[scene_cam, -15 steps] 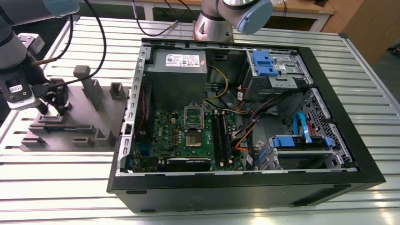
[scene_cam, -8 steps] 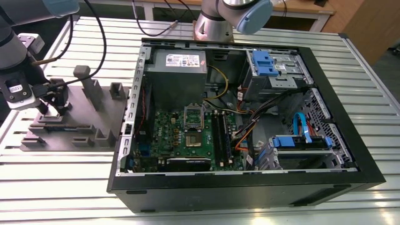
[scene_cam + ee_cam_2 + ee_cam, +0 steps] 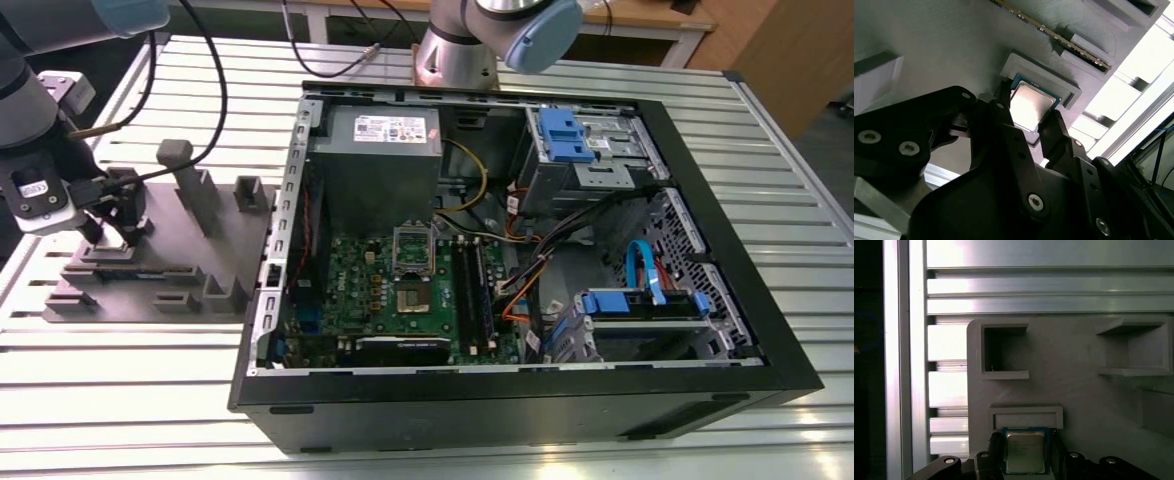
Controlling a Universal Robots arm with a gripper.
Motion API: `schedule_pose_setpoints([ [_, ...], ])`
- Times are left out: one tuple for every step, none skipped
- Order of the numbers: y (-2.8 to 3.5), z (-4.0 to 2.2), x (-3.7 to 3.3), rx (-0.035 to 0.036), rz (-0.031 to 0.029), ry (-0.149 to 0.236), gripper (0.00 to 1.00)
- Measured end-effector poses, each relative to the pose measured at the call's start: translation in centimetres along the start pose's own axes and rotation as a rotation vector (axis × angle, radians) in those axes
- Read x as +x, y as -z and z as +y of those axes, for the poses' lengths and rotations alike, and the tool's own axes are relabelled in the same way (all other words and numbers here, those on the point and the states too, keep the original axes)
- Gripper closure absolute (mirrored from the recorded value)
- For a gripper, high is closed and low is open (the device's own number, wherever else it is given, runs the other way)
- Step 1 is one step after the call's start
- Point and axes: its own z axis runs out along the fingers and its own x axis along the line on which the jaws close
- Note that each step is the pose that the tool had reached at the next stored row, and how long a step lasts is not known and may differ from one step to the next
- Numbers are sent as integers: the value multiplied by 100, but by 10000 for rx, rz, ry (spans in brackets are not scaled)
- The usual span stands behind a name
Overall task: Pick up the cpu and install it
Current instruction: 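Pick up the cpu and move it towards the insertion slot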
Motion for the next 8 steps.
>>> schedule_pose_setpoints([
  [6, 0, 0, 0, 1, -1, 53],
  [16, 0, 0, 0, 1, 0, 53],
  [26, 0, 0, 0, 0, 0, 53],
  [37, 1, -1, 1, 1, -1, 53],
  [45, 1, -1, 1, 1, 0, 53],
  [50, 1, -1, 0, -1, 0, 53],
  [49, 1, -1, -1, -2, 0, 53],
  [50, 1, -1, -1, -2, 0, 53],
])
